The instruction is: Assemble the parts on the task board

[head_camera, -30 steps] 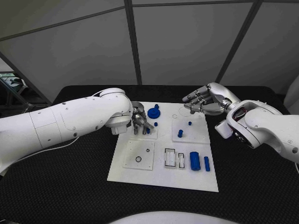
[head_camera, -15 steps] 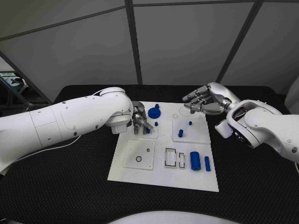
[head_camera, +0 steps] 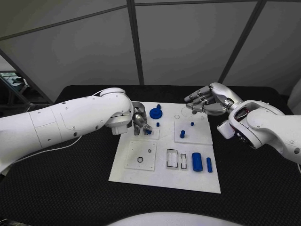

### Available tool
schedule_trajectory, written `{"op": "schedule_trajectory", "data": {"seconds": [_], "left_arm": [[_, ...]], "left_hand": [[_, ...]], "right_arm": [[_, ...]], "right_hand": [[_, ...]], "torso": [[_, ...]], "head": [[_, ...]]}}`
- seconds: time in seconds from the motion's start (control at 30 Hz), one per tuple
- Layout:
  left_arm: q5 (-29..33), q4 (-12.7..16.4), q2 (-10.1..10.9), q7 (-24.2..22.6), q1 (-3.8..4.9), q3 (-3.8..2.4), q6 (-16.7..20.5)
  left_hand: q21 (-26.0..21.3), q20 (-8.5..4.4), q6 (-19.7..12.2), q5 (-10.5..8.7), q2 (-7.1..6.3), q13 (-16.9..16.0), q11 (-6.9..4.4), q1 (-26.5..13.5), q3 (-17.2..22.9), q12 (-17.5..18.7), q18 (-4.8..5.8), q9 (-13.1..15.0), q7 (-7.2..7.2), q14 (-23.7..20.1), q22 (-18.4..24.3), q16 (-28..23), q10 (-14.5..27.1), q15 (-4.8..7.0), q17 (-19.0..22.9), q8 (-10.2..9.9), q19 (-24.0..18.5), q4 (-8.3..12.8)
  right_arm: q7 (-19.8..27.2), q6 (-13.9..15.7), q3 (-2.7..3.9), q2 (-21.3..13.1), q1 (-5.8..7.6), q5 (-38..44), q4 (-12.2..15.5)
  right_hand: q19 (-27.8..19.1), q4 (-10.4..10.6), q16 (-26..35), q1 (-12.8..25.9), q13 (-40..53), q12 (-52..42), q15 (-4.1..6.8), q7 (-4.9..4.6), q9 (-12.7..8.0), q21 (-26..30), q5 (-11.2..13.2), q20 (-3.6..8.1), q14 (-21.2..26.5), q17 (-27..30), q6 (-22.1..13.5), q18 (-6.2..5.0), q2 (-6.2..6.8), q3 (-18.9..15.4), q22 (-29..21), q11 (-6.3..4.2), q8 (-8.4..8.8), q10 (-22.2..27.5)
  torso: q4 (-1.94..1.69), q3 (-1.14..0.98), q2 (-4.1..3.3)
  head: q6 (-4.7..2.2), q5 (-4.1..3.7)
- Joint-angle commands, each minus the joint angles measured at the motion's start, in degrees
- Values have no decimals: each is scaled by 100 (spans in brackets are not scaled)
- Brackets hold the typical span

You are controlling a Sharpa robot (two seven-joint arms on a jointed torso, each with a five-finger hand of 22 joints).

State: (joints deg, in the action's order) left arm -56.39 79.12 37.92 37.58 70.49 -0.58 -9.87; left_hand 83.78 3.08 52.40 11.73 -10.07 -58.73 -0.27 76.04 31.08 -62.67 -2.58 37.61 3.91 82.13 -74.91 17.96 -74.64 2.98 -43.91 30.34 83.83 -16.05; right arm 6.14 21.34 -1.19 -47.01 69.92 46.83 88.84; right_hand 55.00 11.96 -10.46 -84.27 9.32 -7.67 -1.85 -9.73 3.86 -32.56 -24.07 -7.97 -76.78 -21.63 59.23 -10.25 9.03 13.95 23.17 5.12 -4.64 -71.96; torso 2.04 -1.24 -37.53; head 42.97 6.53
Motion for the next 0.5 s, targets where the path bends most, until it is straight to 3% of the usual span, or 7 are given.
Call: {"op": "schedule_trajectory", "data": {"seconds": [0.03,0.1,0.27,0.3,0.37,0.5], "left_arm": [[96,23,22,-163,8,-3,166],[136,45,46,-204,8,-3,263],[221,109,106,-239,7,-3,453],[231,127,123,-244,7,-2,493],[244,163,158,-256,6,-2,565],[277,257,247,-273,5,-1,698]], "left_hand": [[-25,-3,-47,37,-22,-37,-13,-248,990,-25,-2,114,4,37,-354,-23,-77,13,-15,81,25,886],[-36,-6,-54,88,-54,-81,-15,-439,1168,-72,-5,198,0,46,-345,-35,-121,21,-26,138,20,1059],[-35,-9,-50,164,-72,-122,-21,-566,1282,-112,-4,261,-16,53,-355,-45,-160,29,-36,179,27,1222],[-32,-12,-36,397,-98,-130,-22,-646,1294,-120,-1,290,-21,57,-363,-48,-172,32,-42,201,32,1263],[-28,-16,-29,587,-108,-142,-28,-715,1304,-131,0,319,-22,60,-374,-53,-184,34,-47,220,39,1318],[-27,-17,-26,625,-109,-158,-32,-741,1309,-144,1,333,-25,61,-379,-56,-195,36,-50,227,42,1350]], "right_arm": [[34,-7,4,10,10,-11,-6],[34,-9,4,13,10,-16,-9],[35,-12,4,21,10,-44,-8],[35,-11,4,21,10,-48,-9],[36,-8,4,20,10,-53,-11],[40,0,4,11,10,-58,-25]], "right_hand": [[22,19,40,66,-10,33,-19,-30,-2,25,-28,-33,-5,8,-23,-5,-12,17,-11,36,32,-9],[22,20,41,67,-11,33,-19,-30,-2,26,-28,-33,-5,8,-24,-5,-12,17,-11,36,32,-9],[21,25,48,78,-15,35,-21,-31,-2,31,-32,-35,-7,8,-26,-5,-12,16,-14,38,34,-9],[21,25,48,78,-15,35,-21,-31,-2,31,-32,-35,-7,8,-26,-5,-12,16,-14,38,34,-9],[21,30,54,86,-19,38,-22,-32,-1,36,-35,-37,-8,9,-29,-5,-13,16,-16,39,35,-8],[21,30,54,86,-19,38,-22,-32,-1,36,-35,-37,-8,9,-29,-5,-13,16,-16,39,35,-8]], "torso": [[3,-1,3],[1,1,1],[1,-2,2],[0,-3,3],[-1,-4,2],[-3,-2,3]], "head": [[3,10],[2,20],[3,32],[4,37],[9,43],[15,48]]}}
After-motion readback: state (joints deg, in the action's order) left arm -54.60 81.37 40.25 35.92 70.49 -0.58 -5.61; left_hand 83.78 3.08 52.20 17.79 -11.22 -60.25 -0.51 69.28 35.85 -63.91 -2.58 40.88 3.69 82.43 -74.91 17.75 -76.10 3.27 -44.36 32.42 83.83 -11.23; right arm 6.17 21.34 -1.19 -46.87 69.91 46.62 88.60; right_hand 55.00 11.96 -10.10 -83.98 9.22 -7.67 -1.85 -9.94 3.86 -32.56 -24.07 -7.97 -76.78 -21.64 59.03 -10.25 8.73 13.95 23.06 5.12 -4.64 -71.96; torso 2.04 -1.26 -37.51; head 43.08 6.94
